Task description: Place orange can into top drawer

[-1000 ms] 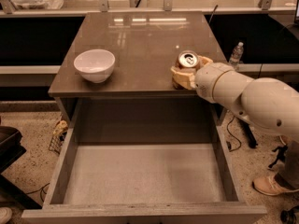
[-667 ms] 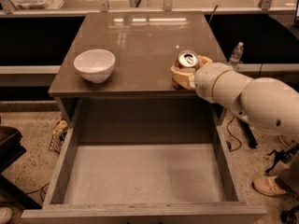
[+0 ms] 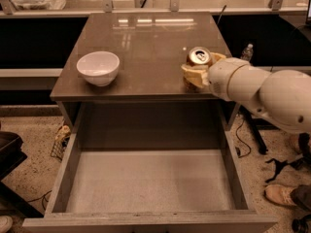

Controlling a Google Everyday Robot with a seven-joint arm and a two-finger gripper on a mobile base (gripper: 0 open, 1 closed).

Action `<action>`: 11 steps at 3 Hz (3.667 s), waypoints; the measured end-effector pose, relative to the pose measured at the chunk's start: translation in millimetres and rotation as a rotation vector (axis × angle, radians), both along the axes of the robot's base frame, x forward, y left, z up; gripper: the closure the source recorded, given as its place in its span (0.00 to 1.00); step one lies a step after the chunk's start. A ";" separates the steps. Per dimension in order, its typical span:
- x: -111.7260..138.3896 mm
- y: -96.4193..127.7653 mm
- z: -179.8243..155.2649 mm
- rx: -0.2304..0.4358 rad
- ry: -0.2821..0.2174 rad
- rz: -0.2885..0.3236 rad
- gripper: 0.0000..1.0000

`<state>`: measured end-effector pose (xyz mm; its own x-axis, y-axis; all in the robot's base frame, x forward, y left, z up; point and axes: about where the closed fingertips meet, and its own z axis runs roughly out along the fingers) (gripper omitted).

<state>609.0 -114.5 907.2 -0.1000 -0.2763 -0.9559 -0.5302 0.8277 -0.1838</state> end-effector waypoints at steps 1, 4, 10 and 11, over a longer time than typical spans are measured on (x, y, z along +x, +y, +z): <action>-26.8 -27.4 39.5 -0.056 0.028 0.006 1.00; -123.0 -29.3 -68.3 0.069 0.157 0.144 1.00; -80.7 108.8 -236.7 -0.046 0.335 0.373 0.74; -81.0 110.0 -236.8 -0.046 0.335 0.376 0.51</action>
Offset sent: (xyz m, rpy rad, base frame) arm -0.0909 -0.0757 0.0506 -0.0973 0.1197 0.0204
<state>527.9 -4.5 670.4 -0.2849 -0.3936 -0.8740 -0.8260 0.5635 0.0155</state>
